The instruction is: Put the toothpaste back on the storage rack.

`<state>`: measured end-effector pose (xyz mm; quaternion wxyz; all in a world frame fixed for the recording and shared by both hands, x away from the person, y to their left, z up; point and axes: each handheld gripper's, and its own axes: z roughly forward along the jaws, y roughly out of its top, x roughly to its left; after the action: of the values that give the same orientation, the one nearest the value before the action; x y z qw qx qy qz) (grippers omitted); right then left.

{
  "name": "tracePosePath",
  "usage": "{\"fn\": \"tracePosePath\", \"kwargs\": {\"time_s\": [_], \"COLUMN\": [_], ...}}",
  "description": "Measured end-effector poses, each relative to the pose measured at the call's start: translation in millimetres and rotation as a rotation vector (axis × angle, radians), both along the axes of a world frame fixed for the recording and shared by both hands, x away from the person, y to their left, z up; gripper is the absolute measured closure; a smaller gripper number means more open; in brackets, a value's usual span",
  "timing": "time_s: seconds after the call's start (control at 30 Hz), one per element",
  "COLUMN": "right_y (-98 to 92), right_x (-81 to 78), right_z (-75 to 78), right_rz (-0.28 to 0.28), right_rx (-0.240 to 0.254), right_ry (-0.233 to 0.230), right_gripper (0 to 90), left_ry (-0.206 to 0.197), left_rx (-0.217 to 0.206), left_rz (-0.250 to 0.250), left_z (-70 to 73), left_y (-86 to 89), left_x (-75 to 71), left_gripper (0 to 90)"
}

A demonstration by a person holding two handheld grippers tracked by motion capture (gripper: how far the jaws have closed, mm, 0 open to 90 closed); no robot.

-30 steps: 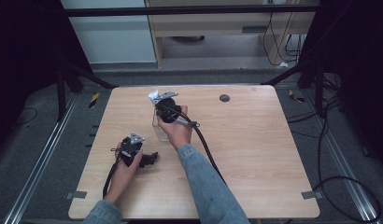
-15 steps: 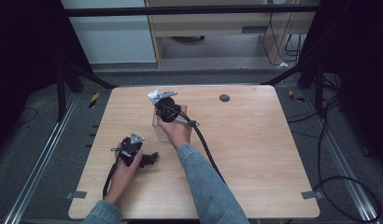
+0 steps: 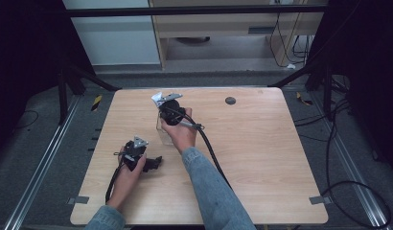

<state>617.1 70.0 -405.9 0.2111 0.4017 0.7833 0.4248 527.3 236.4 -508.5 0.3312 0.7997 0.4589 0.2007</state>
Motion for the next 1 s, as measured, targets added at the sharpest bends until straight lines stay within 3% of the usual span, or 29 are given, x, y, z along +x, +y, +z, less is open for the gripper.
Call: {"fn": "tracePosePath", "kwargs": {"time_s": [1.0], "right_y": [-1.6], "right_x": [-3.6], "right_z": [4.8], "right_rz": [0.006], "right_rx": [0.005], "right_ry": [-0.005], "right_gripper": [71.2], "left_ry": [-0.001], "left_rx": [0.0], "left_rz": [-0.001], "left_z": [0.0], "left_y": [0.1], "left_x": [0.1], "left_gripper": [0.0]}}
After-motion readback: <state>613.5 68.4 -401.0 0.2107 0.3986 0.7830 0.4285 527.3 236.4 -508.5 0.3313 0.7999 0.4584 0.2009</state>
